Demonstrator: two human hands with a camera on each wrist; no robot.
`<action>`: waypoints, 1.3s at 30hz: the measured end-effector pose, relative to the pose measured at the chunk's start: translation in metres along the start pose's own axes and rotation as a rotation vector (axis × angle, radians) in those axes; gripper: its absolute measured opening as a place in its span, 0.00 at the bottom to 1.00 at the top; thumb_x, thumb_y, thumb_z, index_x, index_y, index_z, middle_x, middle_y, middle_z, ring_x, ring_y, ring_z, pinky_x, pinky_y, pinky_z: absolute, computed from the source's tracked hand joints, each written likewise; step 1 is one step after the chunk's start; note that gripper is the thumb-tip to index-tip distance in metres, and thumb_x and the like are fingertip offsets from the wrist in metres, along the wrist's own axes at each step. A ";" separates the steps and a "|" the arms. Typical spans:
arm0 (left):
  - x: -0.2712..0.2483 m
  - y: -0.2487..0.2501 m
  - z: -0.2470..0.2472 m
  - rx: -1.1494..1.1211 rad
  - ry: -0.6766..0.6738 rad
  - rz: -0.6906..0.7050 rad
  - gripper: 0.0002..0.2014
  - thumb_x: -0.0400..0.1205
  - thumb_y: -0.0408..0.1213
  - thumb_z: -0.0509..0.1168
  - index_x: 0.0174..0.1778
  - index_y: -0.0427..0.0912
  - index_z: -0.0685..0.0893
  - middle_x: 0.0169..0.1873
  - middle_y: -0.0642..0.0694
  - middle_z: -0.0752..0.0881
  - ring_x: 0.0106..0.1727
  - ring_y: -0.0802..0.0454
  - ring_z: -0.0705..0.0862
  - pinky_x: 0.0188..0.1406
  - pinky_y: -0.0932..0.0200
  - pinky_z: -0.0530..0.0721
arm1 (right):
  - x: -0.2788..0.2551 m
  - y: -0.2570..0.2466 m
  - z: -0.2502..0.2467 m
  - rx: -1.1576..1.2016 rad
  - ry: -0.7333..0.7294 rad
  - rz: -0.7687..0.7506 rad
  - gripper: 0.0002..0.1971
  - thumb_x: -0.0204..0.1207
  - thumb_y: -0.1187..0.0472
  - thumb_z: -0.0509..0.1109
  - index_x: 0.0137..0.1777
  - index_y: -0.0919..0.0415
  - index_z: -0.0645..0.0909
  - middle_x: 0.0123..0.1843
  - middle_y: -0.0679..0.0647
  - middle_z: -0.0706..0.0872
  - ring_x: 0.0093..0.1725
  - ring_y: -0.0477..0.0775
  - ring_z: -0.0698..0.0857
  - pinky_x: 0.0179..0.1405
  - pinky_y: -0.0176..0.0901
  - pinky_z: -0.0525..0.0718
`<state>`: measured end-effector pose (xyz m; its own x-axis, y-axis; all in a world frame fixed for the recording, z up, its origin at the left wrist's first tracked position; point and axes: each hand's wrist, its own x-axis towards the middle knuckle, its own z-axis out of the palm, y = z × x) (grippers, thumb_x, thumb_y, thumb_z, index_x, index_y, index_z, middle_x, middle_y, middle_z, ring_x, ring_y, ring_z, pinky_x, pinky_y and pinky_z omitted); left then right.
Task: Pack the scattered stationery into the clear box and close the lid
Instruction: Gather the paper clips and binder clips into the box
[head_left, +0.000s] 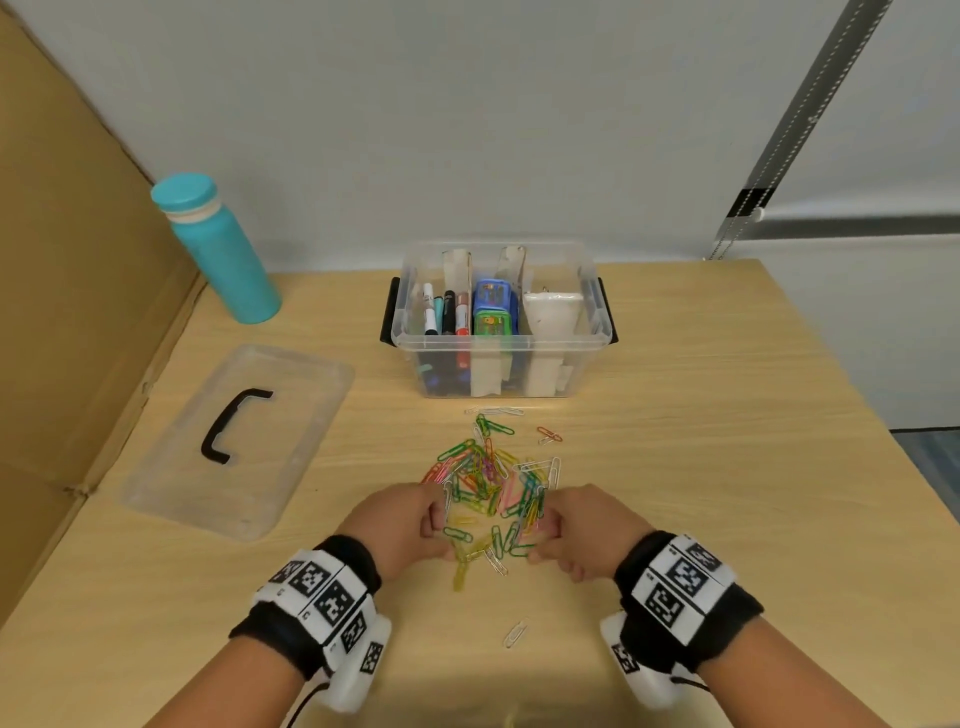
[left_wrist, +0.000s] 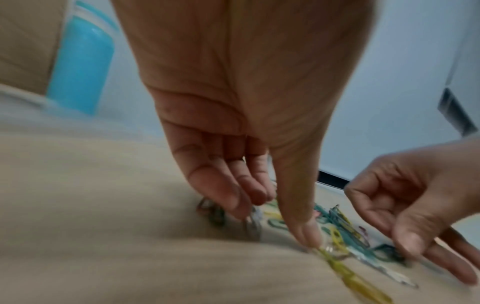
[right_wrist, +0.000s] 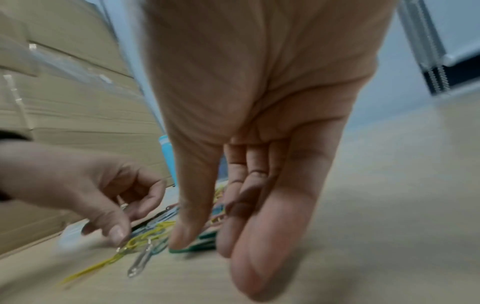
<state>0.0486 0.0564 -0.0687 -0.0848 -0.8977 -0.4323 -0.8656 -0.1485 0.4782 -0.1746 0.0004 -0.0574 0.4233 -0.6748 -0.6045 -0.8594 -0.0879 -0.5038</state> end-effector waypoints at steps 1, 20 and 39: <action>0.000 0.003 -0.002 0.027 0.026 0.014 0.13 0.71 0.47 0.75 0.39 0.50 0.76 0.33 0.56 0.80 0.33 0.60 0.76 0.32 0.66 0.72 | 0.000 -0.003 -0.001 -0.080 0.023 -0.045 0.18 0.67 0.49 0.79 0.37 0.55 0.71 0.35 0.52 0.84 0.29 0.51 0.79 0.30 0.46 0.81; 0.015 0.013 -0.012 0.068 0.299 0.088 0.12 0.81 0.46 0.64 0.59 0.51 0.77 0.51 0.54 0.78 0.51 0.56 0.79 0.53 0.57 0.82 | 0.028 -0.001 -0.010 -0.255 0.357 -0.222 0.17 0.72 0.42 0.72 0.38 0.51 0.70 0.35 0.47 0.79 0.38 0.54 0.81 0.34 0.43 0.77; 0.070 0.014 -0.007 0.369 0.107 0.234 0.32 0.79 0.58 0.62 0.78 0.55 0.64 0.69 0.55 0.68 0.69 0.52 0.67 0.69 0.52 0.72 | 0.033 0.024 -0.001 -0.407 0.335 -0.385 0.28 0.78 0.50 0.65 0.78 0.47 0.65 0.69 0.48 0.68 0.66 0.51 0.64 0.70 0.40 0.68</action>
<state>0.0345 -0.0117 -0.0870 -0.2647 -0.9304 -0.2536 -0.9488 0.2043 0.2408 -0.1814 -0.0249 -0.0890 0.6671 -0.7255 -0.1692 -0.7316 -0.5952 -0.3324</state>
